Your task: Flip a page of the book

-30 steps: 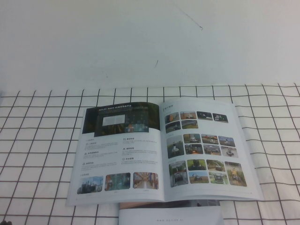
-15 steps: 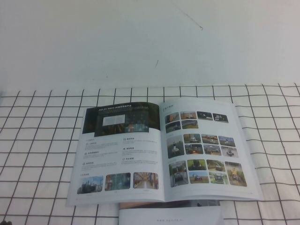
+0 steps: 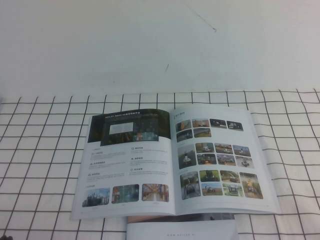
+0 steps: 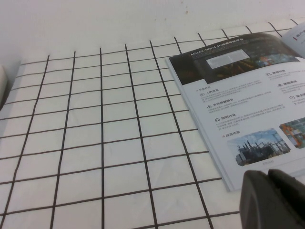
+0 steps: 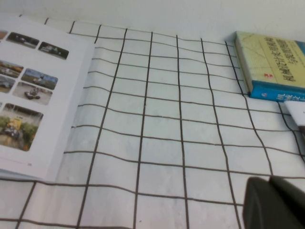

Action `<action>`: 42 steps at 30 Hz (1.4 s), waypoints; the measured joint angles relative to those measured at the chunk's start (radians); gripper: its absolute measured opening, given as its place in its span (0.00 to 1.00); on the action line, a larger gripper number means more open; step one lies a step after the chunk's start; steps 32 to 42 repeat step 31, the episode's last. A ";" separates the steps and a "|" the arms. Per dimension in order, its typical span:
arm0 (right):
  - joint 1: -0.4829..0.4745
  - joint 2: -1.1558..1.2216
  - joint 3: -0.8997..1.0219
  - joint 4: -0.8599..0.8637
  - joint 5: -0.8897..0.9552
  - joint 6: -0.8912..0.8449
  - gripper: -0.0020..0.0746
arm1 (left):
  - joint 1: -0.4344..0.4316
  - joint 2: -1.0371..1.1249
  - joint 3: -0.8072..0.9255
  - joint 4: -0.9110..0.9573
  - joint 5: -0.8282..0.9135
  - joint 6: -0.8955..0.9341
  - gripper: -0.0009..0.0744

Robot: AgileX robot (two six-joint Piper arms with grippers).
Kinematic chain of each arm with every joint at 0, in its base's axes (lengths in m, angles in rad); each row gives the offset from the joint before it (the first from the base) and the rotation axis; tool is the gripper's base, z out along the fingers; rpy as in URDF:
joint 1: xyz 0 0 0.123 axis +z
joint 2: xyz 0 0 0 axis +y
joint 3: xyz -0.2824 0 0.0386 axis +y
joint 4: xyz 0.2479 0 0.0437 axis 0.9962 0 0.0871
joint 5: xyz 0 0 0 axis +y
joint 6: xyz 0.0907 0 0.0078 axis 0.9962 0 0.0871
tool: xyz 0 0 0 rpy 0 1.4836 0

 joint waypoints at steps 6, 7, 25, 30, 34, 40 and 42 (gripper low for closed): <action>0.000 0.000 0.000 0.000 0.003 -0.008 0.02 | 0.000 0.000 0.000 0.000 0.000 0.000 0.01; 0.000 0.000 0.000 0.000 0.004 -0.008 0.02 | 0.000 0.000 0.000 0.000 0.000 0.000 0.01; 0.000 0.000 0.000 -0.010 0.008 -0.046 0.02 | 0.000 0.000 0.000 0.000 0.000 0.001 0.01; 0.000 0.000 0.000 -0.010 0.008 -0.046 0.02 | 0.000 0.000 0.000 0.000 0.000 0.001 0.01; 0.000 0.000 0.000 -0.010 0.008 -0.046 0.02 | 0.000 0.000 0.000 0.000 0.000 0.001 0.01; 0.000 0.000 0.000 -0.010 0.008 -0.046 0.02 | 0.000 0.000 0.000 0.000 0.000 0.001 0.01; 0.000 0.000 0.000 -0.010 0.008 -0.046 0.02 | 0.000 0.000 0.000 0.000 0.000 0.001 0.01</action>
